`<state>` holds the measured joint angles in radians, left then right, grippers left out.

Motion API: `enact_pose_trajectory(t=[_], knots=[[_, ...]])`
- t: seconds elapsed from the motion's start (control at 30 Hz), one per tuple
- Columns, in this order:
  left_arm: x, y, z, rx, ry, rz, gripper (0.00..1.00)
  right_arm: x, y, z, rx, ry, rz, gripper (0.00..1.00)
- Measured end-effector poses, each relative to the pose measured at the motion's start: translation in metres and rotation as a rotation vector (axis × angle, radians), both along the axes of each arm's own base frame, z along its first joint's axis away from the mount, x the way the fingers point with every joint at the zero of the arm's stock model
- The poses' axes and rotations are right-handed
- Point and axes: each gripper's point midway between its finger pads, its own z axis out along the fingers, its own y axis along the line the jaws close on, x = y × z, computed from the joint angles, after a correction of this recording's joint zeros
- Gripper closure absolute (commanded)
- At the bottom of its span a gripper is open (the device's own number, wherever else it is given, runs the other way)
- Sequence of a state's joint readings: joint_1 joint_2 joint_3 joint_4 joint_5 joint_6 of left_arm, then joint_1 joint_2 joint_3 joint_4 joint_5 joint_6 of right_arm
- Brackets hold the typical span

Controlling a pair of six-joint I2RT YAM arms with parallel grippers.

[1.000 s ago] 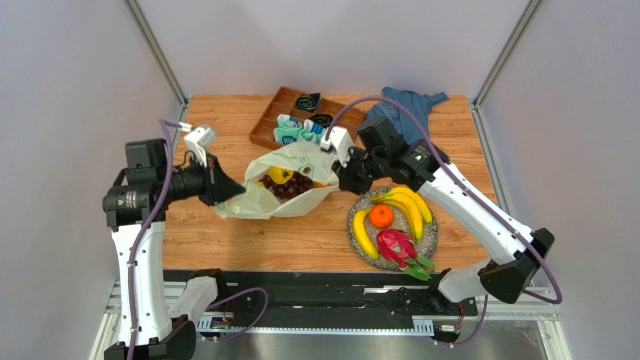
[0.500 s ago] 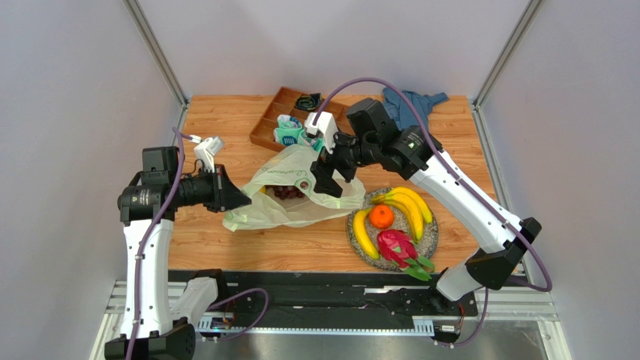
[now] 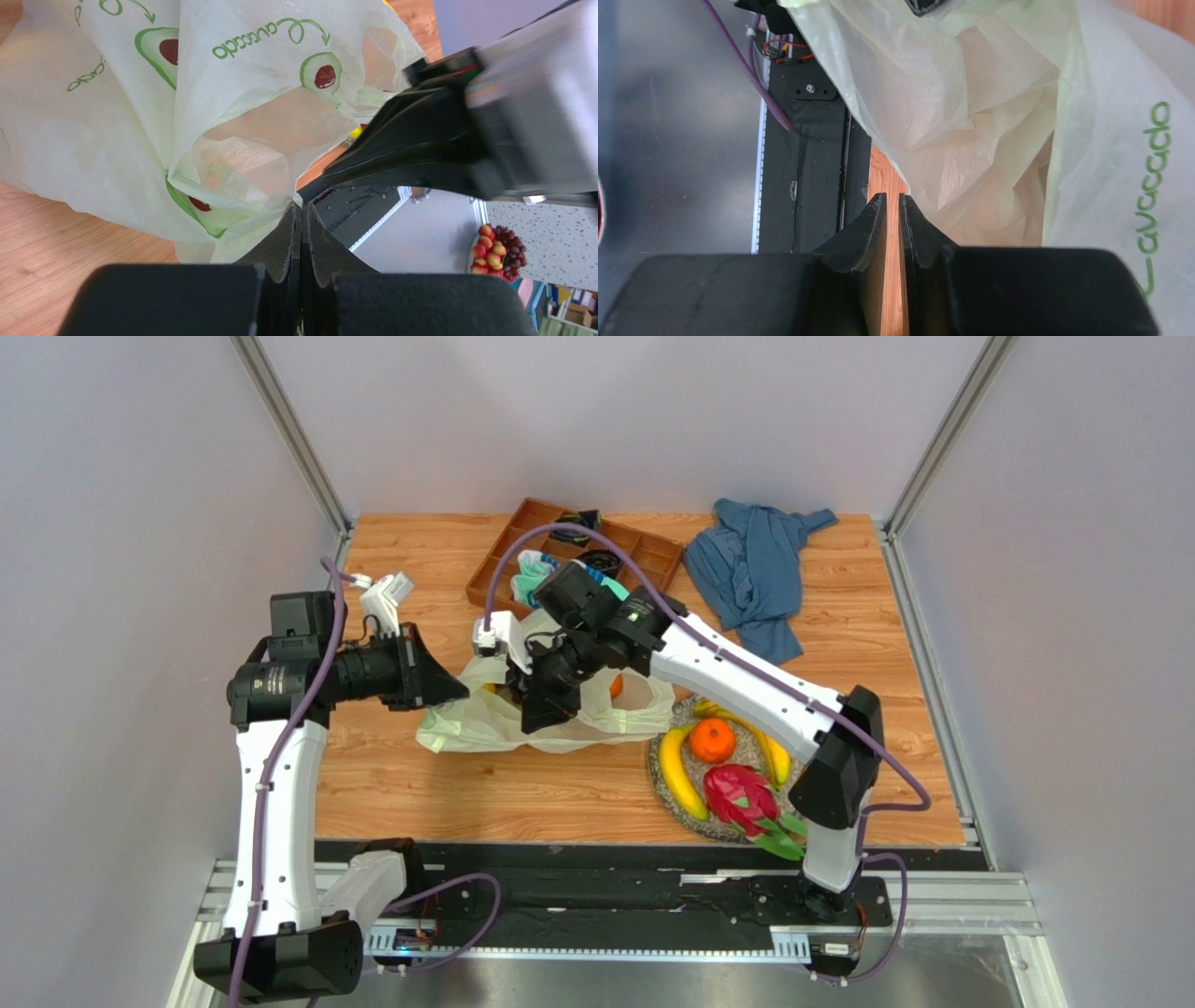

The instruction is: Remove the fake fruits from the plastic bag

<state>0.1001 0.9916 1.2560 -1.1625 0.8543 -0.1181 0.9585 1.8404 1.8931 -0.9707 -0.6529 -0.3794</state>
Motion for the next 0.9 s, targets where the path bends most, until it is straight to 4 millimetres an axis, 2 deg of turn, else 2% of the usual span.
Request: enact_pose_trajectory(t=[0.07,0.17,0.23,0.27,0.37,0.5,0.53,0.63,0.67,0.77,0.9], knots=[[0.001,-0.001,0.002,-0.008,-0.005,0.002,1.00,0.003,0.005,-0.017,-0.041,-0.009,-0.002,0.98],[0.000,-0.001,0.005,-0.012,-0.017,0.002,1.00,0.016,0.010,-0.036,-0.113,-0.060,-0.082,0.97],[-0.003,-0.002,0.007,-0.014,-0.030,-0.002,1.00,0.032,0.009,-0.049,-0.167,-0.118,-0.184,0.81],[-0.006,-0.003,0.009,-0.017,-0.040,-0.006,1.00,0.040,0.006,-0.056,-0.196,-0.139,-0.241,0.68],[-0.017,-0.007,0.013,-0.029,-0.073,-0.023,1.00,0.065,-0.014,-0.086,-0.287,-0.177,-0.395,0.65],[-0.036,-0.012,0.012,-0.047,-0.100,-0.050,1.00,0.087,-0.063,-0.133,-0.453,-0.178,-0.547,0.57],[-0.040,-0.013,0.010,-0.051,-0.100,-0.058,1.00,0.094,-0.075,-0.140,-0.481,-0.177,-0.587,0.54],[-0.051,-0.015,0.004,-0.052,-0.096,-0.072,1.00,0.115,-0.092,-0.141,-0.496,-0.183,-0.671,0.39],[-0.053,-0.015,0.002,-0.051,-0.096,-0.075,1.00,0.122,-0.094,-0.140,-0.490,-0.185,-0.695,0.29],[-0.056,-0.016,-0.003,-0.054,-0.089,-0.086,1.00,0.133,-0.099,-0.139,-0.478,-0.190,-0.737,0.20],[-0.059,-0.017,-0.008,-0.060,-0.078,-0.101,1.00,0.133,-0.097,-0.142,-0.470,-0.191,-0.736,0.14]])
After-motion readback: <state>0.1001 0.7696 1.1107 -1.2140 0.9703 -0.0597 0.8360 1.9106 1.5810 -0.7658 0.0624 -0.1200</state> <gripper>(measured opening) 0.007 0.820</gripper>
